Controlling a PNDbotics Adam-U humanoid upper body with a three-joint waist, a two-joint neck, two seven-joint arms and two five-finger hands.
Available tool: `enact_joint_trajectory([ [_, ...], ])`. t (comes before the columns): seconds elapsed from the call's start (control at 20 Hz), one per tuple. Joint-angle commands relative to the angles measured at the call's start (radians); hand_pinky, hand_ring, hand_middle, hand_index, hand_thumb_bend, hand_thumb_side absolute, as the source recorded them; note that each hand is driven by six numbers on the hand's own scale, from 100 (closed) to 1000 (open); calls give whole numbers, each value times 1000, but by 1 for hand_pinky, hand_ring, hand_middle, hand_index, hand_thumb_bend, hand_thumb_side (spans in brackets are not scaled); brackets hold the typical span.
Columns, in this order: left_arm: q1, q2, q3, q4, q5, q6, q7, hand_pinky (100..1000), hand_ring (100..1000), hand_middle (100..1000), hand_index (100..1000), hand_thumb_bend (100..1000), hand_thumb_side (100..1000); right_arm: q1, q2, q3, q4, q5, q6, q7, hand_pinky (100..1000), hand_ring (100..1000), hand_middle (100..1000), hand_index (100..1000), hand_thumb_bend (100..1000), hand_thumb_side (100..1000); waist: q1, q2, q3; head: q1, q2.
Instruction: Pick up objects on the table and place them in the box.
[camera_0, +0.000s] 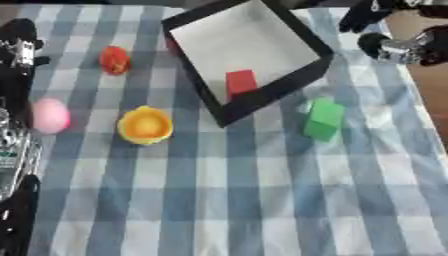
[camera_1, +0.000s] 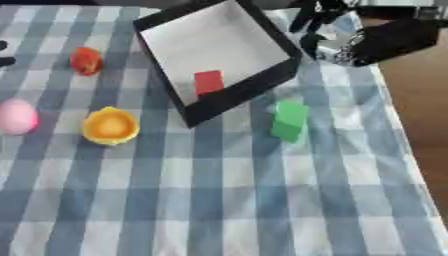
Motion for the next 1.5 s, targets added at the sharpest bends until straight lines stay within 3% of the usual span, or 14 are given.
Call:
enact_joint_trajectory([
  [0.05, -9, 30, 0, -13, -3, -1, -4, 676, 739, 687, 827, 473, 646, -13, -41, 10, -44, 2, 19, -2, 894, 842, 852, 853, 100, 736, -12, -35, 2, -5, 5],
  [0.1, -9, 29, 0, -13, -3, -1, -5, 676, 739, 687, 827, 472, 646, -10, -43, 17, -52, 8, 26, -1, 892, 839, 847, 851, 124, 686, -12, -35, 3, -6, 6],
  [0.15, -10, 29, 0, -13, -3, -1, -5, 676, 739, 687, 827, 472, 646, -7, -45, 23, -60, 16, 32, 0, 891, 838, 846, 848, 118, 714, -11, -34, 3, -7, 6],
  [0.35, -11, 28, -1, -13, -2, -1, -5, 676, 739, 688, 827, 471, 646, 9, -48, 32, -79, 53, 50, -17, 888, 829, 829, 835, 196, 668, -11, -32, 6, -10, 8],
  [0.4, -10, 28, -2, -13, -2, -1, -6, 676, 739, 688, 827, 472, 646, 12, -49, 34, -85, 65, 51, -24, 888, 832, 819, 824, 274, 627, -10, -31, 6, -11, 8],
  [0.5, -10, 28, -3, -12, -2, -1, -7, 676, 739, 688, 827, 472, 647, 18, -48, 42, -93, 93, 52, -35, 890, 834, 807, 815, 339, 583, -10, -30, 7, -14, 9],
  [0.55, -10, 28, -4, -12, -2, -1, -8, 676, 739, 688, 827, 473, 646, 23, -46, 47, -92, 102, 58, -38, 892, 834, 800, 809, 423, 476, -10, -30, 7, -15, 9],
  [0.65, -11, 27, -4, -12, -1, -1, -9, 676, 739, 688, 827, 473, 647, 33, -41, 57, -85, 109, 77, -37, 893, 835, 800, 808, 438, 460, -9, -29, 9, -17, 10],
  [0.8, -11, 27, -5, -11, -1, -1, -9, 676, 740, 688, 827, 472, 648, 45, -35, 65, -73, 122, 110, -41, 901, 843, 805, 814, 448, 352, -8, -28, 9, -19, 11],
  [1.05, -11, 28, -5, -10, 0, -2, -9, 676, 740, 688, 826, 471, 648, 61, -22, 69, -60, 146, 130, -39, 904, 847, 807, 817, 448, 370, -6, -26, 8, -24, 11],
  [1.25, -12, 27, -6, -10, 1, -2, -9, 676, 740, 688, 826, 471, 648, 71, 2, 80, -41, 166, 140, -32, 902, 843, 805, 815, 454, 458, -4, -26, 8, -28, 10],
  [1.5, -13, 25, -7, -10, 2, -3, -10, 675, 740, 688, 826, 470, 648, 89, 46, 84, -1, 200, 155, -50, 901, 842, 804, 816, 456, 468, -1, -23, 8, -31, 9],
])
